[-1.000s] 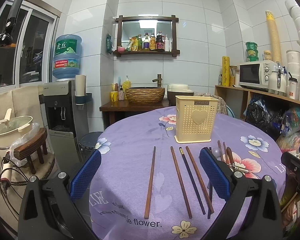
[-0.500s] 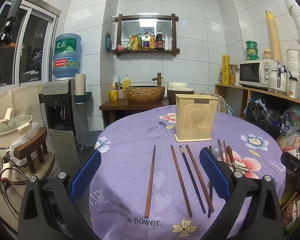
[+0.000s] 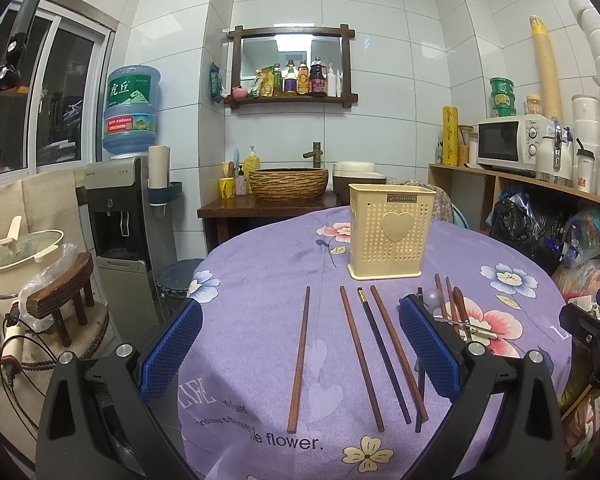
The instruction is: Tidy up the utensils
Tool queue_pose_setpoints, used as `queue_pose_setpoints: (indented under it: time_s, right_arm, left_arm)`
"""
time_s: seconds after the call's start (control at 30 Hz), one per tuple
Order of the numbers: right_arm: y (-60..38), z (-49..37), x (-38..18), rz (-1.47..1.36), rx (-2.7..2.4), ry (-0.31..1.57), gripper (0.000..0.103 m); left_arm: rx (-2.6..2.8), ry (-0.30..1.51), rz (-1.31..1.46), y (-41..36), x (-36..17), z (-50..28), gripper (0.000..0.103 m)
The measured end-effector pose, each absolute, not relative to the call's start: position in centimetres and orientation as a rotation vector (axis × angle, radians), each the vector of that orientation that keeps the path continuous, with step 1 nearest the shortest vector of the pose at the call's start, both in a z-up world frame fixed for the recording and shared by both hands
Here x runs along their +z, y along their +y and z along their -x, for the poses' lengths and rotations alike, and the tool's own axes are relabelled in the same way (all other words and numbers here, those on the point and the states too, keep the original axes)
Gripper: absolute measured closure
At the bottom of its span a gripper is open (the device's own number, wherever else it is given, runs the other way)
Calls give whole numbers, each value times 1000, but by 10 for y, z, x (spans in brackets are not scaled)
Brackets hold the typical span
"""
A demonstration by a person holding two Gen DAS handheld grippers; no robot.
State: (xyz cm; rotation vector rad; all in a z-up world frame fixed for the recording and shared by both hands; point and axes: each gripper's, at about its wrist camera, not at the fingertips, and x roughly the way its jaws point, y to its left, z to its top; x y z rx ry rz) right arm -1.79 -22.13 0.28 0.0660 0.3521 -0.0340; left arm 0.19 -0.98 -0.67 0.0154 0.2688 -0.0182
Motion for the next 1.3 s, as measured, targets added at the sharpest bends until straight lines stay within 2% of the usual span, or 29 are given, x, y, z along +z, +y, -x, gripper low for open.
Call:
queue_pose_setpoints:
  time_s: [0.93, 1.3]
  right_arm:
    - [-218, 14, 2, -59, -28, 373, 6]
    - [-222, -20, -12, -51, 66, 489, 6]
  left_arm:
    - [-26, 286, -16, -11, -11, -4, 5]
    - [-31, 367, -22, -1, -17, -23, 5]
